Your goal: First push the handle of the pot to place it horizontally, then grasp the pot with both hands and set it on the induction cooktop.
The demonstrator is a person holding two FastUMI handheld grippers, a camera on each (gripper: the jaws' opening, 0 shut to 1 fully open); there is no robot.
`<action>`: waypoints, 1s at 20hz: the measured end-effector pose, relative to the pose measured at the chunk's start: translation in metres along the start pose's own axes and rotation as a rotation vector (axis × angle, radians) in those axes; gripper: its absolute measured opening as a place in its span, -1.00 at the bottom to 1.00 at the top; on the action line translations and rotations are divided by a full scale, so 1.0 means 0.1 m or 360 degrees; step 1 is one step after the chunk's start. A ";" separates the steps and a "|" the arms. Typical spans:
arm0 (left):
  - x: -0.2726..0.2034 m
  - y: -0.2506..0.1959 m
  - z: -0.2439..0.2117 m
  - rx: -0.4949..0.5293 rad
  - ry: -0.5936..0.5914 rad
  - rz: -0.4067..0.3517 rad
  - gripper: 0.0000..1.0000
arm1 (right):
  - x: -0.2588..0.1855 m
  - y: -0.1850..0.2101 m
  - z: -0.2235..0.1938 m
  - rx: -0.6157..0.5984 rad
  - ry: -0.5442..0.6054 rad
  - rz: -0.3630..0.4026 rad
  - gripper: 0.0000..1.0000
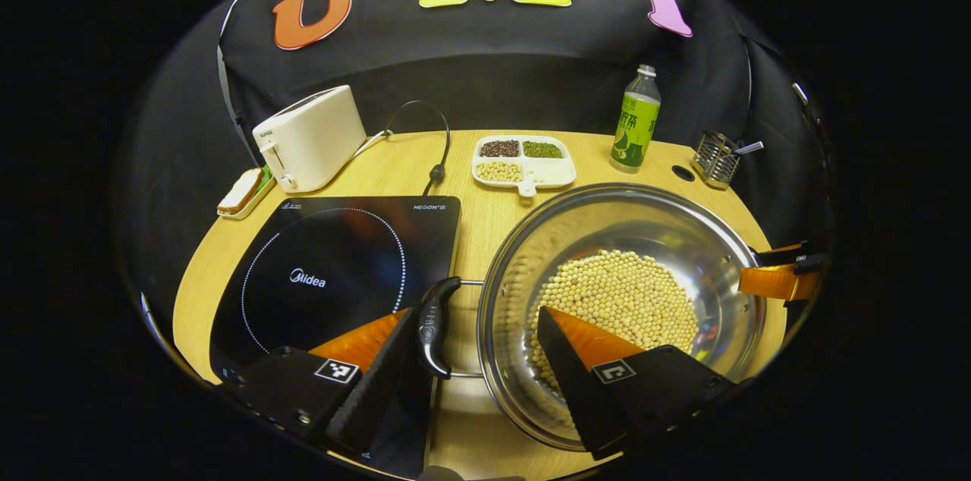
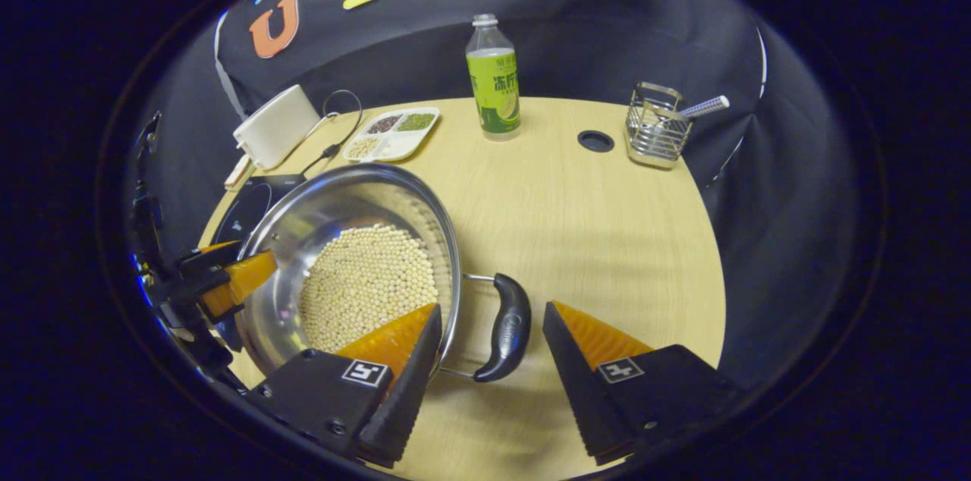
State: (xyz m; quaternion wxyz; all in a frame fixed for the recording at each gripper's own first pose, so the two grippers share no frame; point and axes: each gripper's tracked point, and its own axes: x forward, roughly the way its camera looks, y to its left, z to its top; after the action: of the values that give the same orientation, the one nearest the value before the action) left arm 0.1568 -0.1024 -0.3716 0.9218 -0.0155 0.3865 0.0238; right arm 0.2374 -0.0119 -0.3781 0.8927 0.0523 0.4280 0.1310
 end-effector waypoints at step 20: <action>-0.24 0.27 0.17 0.0037 0.0001 -0.0059 0.14 | -0.47 0.33 -0.15 0.0127 0.0006 -0.0267 0.05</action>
State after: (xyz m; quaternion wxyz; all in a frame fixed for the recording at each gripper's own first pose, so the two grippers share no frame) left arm 0.1509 -0.0754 -0.3430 0.9222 -0.0120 0.3866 0.0023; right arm 0.1913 0.0065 -0.3461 0.8969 0.0516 0.4374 0.0387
